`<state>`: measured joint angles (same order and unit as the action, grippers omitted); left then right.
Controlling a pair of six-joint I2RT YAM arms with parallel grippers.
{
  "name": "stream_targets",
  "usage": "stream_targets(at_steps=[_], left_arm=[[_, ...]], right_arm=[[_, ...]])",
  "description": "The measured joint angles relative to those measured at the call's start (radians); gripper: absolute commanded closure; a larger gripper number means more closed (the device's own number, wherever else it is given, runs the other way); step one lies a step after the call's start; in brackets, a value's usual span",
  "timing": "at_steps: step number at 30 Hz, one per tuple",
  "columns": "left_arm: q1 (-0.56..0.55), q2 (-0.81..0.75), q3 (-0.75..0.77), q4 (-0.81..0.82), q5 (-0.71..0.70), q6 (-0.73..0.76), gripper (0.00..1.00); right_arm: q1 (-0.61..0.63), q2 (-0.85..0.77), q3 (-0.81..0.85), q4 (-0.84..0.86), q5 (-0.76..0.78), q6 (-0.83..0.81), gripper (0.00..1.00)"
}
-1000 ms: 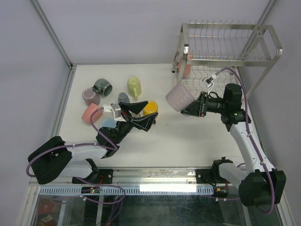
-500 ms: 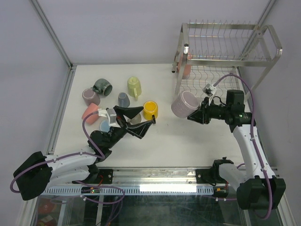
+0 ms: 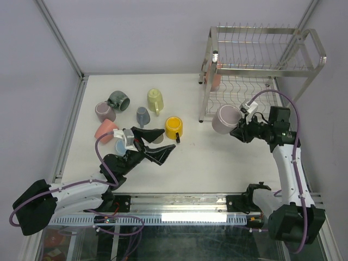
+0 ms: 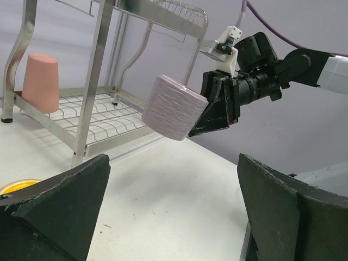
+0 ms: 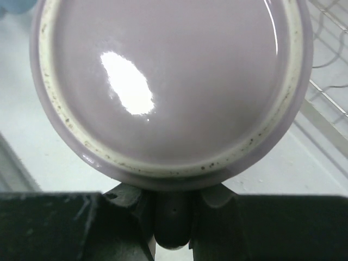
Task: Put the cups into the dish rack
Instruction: Pick up the cup at the center of the board, then turn the cup upside down in the dish rack.
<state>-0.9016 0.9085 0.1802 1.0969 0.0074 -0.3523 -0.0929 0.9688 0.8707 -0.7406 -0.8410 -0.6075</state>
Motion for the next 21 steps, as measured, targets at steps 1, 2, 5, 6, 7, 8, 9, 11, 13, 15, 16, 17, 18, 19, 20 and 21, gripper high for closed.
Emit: stream_targets(at_steps=[1, 2, 5, 6, 7, 8, 9, 11, 13, 15, 16, 17, 18, 19, 20, 21], left_arm=[[0.000, -0.002, -0.001, -0.002, 0.000, 0.000, 0.01], [0.000, -0.005, -0.002, -0.002, 0.000, -0.001, 0.01], [0.000, -0.008, -0.009, -0.001, 0.000, -0.004, 0.01], [0.000, -0.008, -0.012, -0.001, 0.000, -0.005, 0.01], [0.000, -0.008, -0.015, -0.002, 0.000, -0.006, 0.01], [0.000, -0.008, -0.018, -0.002, 0.000, -0.007, 0.01], [0.000, -0.009, -0.020, -0.001, 0.000, -0.007, 0.01], [0.000, -0.011, -0.026, 0.000, 0.000, -0.009, 0.01], [0.000, -0.012, -0.030, 0.003, 0.000, -0.015, 0.01], [0.000, -0.011, -0.032, 0.003, 0.000, -0.021, 0.01], [0.000, -0.011, -0.032, 0.004, 0.000, -0.023, 0.01], [0.000, -0.010, -0.032, 0.005, 0.000, -0.025, 0.01], [0.000, -0.006, -0.032, 0.009, 0.000, -0.026, 0.01], [0.000, -0.002, -0.032, 0.012, 0.000, -0.026, 0.01], [0.000, 0.002, -0.032, 0.013, 0.000, -0.027, 0.01], [0.000, 0.007, -0.032, 0.013, 0.000, -0.027, 0.01]], right_arm=[[-0.009, 0.000, -0.002, 0.010, 0.018, -0.012, 1.00], [-0.017, 0.001, -0.002, 0.021, 0.035, -0.022, 1.00], [-0.044, 0.008, -0.020, 0.088, 0.074, -0.040, 1.00], [-0.051, 0.014, -0.028, 0.112, 0.082, -0.043, 1.00], [-0.059, 0.023, -0.040, 0.149, 0.095, -0.046, 1.00], [-0.063, 0.030, -0.051, 0.179, 0.106, -0.047, 1.00], [-0.068, 0.041, -0.068, 0.224, 0.125, -0.048, 1.00], [-0.072, 0.056, -0.100, 0.299, 0.158, -0.050, 1.00], [-0.073, 0.071, -0.137, 0.383, 0.187, -0.051, 1.00], [-0.075, 0.095, -0.169, 0.463, 0.212, -0.050, 1.00], [-0.076, 0.106, -0.180, 0.497, 0.219, -0.050, 1.00], [-0.076, 0.121, -0.194, 0.539, 0.227, -0.049, 1.00], [-0.076, 0.135, -0.205, 0.580, 0.234, -0.047, 1.00], [-0.077, 0.150, -0.215, 0.619, 0.238, -0.043, 1.00], [-0.077, 0.163, -0.220, 0.649, 0.241, -0.040, 1.00], [-0.077, 0.180, -0.225, 0.687, 0.245, -0.035, 1.00]])
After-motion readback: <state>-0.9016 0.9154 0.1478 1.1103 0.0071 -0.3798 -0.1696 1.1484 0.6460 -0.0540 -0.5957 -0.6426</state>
